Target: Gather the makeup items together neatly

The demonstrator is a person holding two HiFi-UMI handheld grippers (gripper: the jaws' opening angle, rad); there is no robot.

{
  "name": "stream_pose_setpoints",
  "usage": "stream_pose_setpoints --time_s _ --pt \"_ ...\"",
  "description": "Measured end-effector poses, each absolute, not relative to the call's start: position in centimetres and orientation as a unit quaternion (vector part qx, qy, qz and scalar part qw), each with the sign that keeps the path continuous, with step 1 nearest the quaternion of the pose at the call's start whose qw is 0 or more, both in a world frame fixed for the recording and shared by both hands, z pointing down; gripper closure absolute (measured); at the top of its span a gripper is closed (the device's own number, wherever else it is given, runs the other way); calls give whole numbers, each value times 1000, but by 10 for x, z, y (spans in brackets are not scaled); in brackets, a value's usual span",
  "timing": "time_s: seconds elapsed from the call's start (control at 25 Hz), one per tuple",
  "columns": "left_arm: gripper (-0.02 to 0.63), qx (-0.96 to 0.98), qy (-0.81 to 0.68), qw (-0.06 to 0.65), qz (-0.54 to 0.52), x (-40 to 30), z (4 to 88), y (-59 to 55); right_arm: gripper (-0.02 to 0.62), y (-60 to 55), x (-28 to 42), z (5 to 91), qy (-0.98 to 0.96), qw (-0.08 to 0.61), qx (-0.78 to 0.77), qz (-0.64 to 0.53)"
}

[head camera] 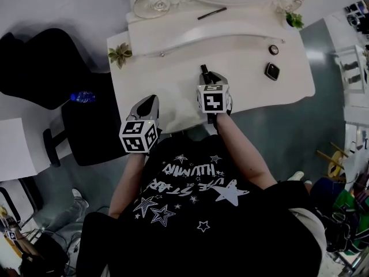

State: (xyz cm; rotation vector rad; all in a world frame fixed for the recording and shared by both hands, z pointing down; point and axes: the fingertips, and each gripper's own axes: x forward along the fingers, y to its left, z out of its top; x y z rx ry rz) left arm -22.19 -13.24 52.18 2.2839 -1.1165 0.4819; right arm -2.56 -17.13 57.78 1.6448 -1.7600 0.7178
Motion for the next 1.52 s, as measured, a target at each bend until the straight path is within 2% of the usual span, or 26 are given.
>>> stream_pose_setpoints --time_s 0.36,0.4,0.48,0.84,1.2,1.52 --pt "604 853 -406 274 180 -223 524 -136 462 -170 -23 581 -663 319 621 271" --pt "604 854 -405 274 180 -223 524 -137 451 -170 -23 582 -662 316 622 272" --pt "604 855 -402 274 180 -223 525 -138 388 -170 -22 582 -661 307 627 275" --pt "604 868 -382 267 172 -212 521 -149 279 -167 -12 554 -657 273 651 265" --pt "604 878 -363 262 169 -177 514 -155 204 -150 53 536 -620 229 698 275" --pt "604 877 -364 256 181 -125 510 -158 192 -129 153 536 -567 188 745 297"
